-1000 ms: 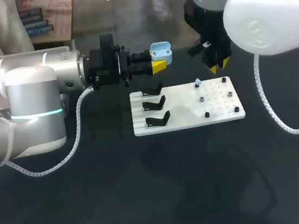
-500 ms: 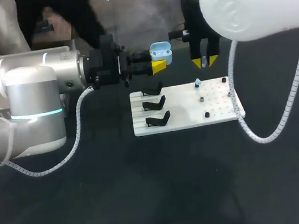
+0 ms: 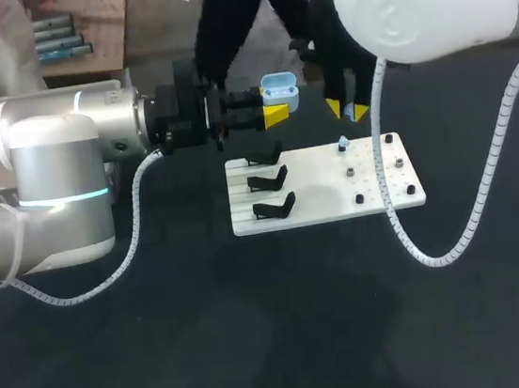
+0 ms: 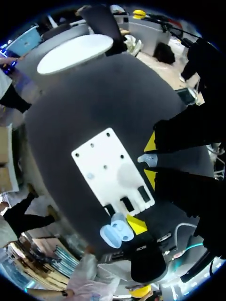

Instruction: Pick up each earbud case from the left stands, insert the matching earbuds, close the lid, and place the case in the box.

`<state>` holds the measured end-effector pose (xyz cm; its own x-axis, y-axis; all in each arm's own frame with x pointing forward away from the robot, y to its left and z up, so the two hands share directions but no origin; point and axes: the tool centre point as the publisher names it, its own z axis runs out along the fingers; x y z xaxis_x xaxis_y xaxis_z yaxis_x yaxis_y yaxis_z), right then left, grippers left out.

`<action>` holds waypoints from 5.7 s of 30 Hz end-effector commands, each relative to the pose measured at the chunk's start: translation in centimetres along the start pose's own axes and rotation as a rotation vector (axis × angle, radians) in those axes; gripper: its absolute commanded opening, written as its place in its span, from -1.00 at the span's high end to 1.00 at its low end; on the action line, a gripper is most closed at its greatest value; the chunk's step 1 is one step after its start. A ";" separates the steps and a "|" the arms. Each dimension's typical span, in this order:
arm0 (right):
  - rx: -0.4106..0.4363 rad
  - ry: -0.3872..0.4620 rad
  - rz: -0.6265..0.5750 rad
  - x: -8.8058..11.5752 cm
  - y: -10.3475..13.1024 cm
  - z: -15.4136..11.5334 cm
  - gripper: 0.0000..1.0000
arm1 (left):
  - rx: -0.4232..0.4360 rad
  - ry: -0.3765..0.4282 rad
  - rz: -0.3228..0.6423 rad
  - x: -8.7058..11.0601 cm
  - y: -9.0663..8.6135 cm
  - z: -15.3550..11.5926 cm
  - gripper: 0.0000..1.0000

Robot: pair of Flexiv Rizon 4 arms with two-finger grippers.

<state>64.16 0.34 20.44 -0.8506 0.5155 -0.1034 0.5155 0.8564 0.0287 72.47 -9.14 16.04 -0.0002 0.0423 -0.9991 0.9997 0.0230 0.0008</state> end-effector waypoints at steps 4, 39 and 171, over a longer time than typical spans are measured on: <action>-0.003 0.004 0.132 0.1 0.0 -0.1 1.00 | -0.001 -0.002 0.001 0.0 0.0 0.0 1.00; 0.021 -0.034 -0.087 -2.2 8.8 -3.1 1.00 | -0.001 -0.002 0.001 0.0 0.0 0.0 1.00; 0.029 -0.045 -0.082 -3.1 10.1 1.3 0.87 | -0.001 -0.002 0.001 0.0 0.0 0.0 1.00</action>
<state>71.85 7.27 19.68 -0.8839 0.4418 -0.1533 0.4480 0.8940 -0.0060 72.50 -9.11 16.05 -0.0003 0.0423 -0.9991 0.9997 0.0235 0.0007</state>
